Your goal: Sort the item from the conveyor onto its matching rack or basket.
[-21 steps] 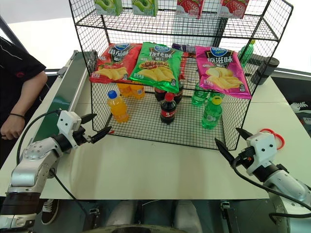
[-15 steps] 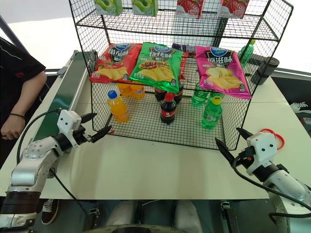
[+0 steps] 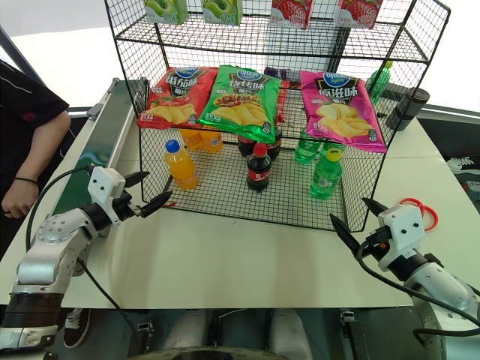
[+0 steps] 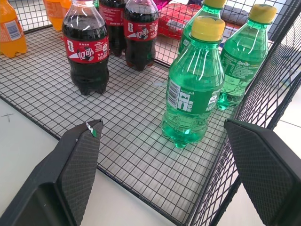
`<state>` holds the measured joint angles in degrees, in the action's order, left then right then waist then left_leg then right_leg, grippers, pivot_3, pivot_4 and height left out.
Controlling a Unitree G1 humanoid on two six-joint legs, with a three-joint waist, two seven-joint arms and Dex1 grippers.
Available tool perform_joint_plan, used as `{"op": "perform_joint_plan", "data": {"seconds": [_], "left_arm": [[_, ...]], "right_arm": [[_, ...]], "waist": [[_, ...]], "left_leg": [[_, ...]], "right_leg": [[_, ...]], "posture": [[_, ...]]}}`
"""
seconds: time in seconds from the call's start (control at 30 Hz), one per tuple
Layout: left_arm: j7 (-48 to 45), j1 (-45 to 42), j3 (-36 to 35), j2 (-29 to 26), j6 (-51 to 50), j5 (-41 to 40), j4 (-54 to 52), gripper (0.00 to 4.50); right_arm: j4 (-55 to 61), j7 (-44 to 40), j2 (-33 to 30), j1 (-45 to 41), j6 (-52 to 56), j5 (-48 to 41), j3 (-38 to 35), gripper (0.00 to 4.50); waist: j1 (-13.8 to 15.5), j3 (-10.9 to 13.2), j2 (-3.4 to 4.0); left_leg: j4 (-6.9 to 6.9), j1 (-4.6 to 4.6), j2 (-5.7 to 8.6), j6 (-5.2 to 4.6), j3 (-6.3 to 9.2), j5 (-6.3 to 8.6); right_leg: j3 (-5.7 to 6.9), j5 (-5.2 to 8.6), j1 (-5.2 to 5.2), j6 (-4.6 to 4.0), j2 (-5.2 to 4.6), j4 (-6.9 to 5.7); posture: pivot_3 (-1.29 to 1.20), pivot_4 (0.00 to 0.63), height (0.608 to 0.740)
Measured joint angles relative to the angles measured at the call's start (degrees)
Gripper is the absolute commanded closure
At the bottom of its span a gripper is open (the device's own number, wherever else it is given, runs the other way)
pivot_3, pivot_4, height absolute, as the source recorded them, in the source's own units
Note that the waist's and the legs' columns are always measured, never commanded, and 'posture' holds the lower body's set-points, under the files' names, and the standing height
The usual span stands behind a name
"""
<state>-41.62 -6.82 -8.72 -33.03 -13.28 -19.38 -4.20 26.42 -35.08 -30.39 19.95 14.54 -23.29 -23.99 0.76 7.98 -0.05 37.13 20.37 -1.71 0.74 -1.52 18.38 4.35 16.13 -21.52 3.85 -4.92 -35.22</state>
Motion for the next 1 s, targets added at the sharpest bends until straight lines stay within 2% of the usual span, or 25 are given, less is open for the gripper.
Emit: {"op": "perform_joint_plan", "data": {"seconds": [1.0], "left_arm": [[0.2, 1.4, 0.8, 0.8, -1.1, -0.1, -1.2, 0.0]], "right_arm": [[2.1, 5.3, 0.7, -2.6, 4.7, 0.1, 5.5, 0.2]], "waist": [[0.0, 0.0, -0.04]], "left_leg": [[0.03, 0.0, -0.01, 0.0, 0.0, 0.0]], "right_leg": [[0.0, -0.01, 0.01, 0.01, 0.04, -0.01]], "posture": [[0.0, 0.15, 0.74]]}}
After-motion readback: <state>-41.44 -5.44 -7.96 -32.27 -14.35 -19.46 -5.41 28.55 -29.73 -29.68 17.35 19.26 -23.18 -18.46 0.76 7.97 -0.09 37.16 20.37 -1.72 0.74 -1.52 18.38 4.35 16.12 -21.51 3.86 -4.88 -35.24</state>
